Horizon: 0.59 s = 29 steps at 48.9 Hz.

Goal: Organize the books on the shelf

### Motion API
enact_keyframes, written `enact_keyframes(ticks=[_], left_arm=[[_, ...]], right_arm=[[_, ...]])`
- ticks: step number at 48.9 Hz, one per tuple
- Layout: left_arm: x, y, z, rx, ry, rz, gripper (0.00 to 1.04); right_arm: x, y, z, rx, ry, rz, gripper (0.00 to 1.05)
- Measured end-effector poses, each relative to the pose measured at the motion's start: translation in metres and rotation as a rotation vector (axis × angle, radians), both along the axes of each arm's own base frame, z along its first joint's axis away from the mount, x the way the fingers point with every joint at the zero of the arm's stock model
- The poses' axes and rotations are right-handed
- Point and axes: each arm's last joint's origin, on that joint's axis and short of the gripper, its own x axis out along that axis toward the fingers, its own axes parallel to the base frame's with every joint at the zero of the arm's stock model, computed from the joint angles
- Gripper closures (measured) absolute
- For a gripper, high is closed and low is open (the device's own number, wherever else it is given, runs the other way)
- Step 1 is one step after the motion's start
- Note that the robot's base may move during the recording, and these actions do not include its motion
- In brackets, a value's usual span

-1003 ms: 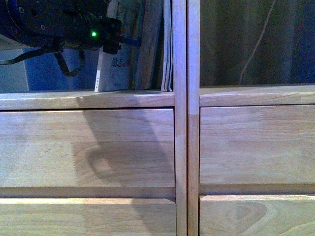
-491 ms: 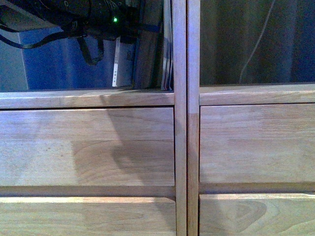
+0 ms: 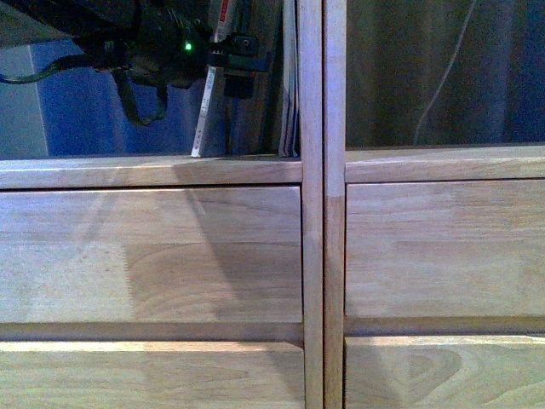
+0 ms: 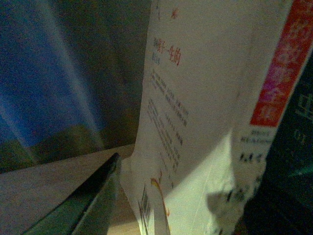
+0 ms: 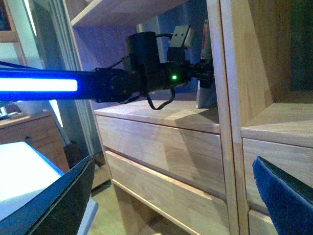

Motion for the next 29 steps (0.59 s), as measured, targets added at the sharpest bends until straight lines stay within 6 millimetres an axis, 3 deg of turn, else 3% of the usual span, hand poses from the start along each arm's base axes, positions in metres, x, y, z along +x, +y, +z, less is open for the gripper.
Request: enact_keyframes(ticks=[7, 16, 25, 29], left_arm=[[-0.035, 0.012, 0.008, -0.037, 0.007, -0.011, 0.06], [-0.099, 0.042, 0.013, -0.101, -0.066, -0.107, 0.07], [-0.163, 0.089, -0.002, -0.144, -0.129, -0.146, 0.07], [-0.171, 0.093, -0.001, -0.158, -0.139, -0.143, 0.07]], right_arm=[[0.0, 0.0, 0.0, 0.0, 0.0, 0.0, 0.07], [0.0, 0.0, 0.0, 0.0, 0.0, 0.0, 0.07], [0.0, 0.0, 0.0, 0.0, 0.0, 0.0, 0.07], [0.0, 0.0, 0.0, 0.0, 0.0, 0.001, 0.07]])
